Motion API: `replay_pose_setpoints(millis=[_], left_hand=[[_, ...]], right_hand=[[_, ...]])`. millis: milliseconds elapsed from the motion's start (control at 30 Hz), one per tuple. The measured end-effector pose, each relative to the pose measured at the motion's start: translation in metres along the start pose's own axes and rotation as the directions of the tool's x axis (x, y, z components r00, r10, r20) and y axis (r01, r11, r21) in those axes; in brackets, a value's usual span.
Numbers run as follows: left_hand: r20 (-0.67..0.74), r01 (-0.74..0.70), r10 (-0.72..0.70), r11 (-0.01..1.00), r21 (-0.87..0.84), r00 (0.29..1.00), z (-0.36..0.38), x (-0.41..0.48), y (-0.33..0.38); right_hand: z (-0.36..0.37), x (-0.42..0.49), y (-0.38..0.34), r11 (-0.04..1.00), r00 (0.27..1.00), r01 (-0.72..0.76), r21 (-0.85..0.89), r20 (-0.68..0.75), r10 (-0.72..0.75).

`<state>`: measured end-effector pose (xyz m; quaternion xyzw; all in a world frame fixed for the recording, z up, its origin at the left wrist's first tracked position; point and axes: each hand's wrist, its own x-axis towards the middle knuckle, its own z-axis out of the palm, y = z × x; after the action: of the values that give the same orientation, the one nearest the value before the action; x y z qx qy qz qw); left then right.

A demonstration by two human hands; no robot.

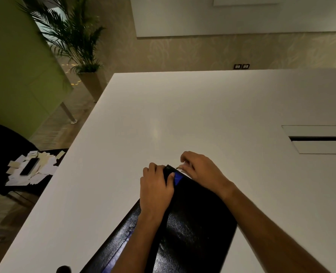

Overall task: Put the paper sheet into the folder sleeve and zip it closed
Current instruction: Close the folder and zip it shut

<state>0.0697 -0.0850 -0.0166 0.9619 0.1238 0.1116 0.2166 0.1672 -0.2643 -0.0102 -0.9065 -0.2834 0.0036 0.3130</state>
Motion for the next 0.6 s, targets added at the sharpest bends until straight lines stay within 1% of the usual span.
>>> replay_pose_setpoints(millis=[67,100,133,200,267,300,333,367,400,433,467,533,600], left_hand=[[0.048,0.037,-0.033,0.997,-0.073,0.998,-0.003,0.002,-0.001],[0.074,0.054,-0.045,0.991,-0.123,0.996,-0.006,0.003,-0.001],[0.104,0.067,-0.05,0.984,-0.165,0.993,-0.01,0.005,-0.002],[0.169,0.062,-0.032,0.982,-0.176,0.985,-0.023,0.007,-0.008],[0.231,0.043,-0.021,0.995,-0.09,0.973,-0.041,0.006,-0.018],[0.266,0.042,-0.033,0.999,-0.03,0.964,-0.051,0.004,-0.025],[0.304,0.047,-0.053,0.998,0.028,0.951,-0.061,0.001,-0.033],[0.347,0.055,-0.078,0.996,0.076,0.935,-0.07,-0.003,-0.042],[0.387,0.062,-0.103,0.991,0.118,0.916,-0.079,-0.008,-0.052],[0.426,0.062,-0.123,0.986,0.154,0.896,-0.087,-0.013,-0.062],[0.461,0.056,-0.136,0.982,0.183,0.877,-0.095,-0.018,-0.072],[0.517,0.034,-0.142,0.976,0.214,0.844,-0.105,-0.031,-0.088],[0.529,-0.004,-0.116,0.975,0.221,0.841,-0.109,-0.046,-0.095]], right_hand=[[-0.009,-0.021,-0.001,0.989,0.986,-0.147,-0.009,-0.074,0.146],[-0.015,-0.035,-0.002,0.971,0.964,-0.238,-0.014,-0.13,0.234],[-0.023,-0.051,-0.004,0.943,0.925,-0.332,-0.005,-0.199,0.324],[-0.038,-0.09,-0.01,0.863,0.805,-0.504,0.046,-0.339,0.488],[-0.051,-0.138,-0.023,0.752,0.67,-0.655,0.072,-0.404,0.623],[-0.056,-0.162,-0.03,0.686,0.619,-0.724,0.075,-0.37,0.693],[-0.059,-0.184,-0.041,0.623,0.583,-0.776,0.1,-0.268,0.767],[-0.06,-0.202,-0.055,0.547,0.539,-0.821,0.163,-0.096,0.837],[-0.059,-0.216,-0.071,0.449,0.481,-0.862,0.237,0.097,0.872],[-0.056,-0.226,-0.087,0.368,0.439,-0.886,0.283,0.249,0.863],[-0.05,-0.232,-0.102,0.339,0.428,-0.894,0.293,0.331,0.841],[-0.034,-0.237,-0.128,0.374,0.454,-0.886,0.273,0.35,0.819],[-0.018,-0.239,-0.145,0.439,0.497,-0.865,0.242,0.292,0.818]])
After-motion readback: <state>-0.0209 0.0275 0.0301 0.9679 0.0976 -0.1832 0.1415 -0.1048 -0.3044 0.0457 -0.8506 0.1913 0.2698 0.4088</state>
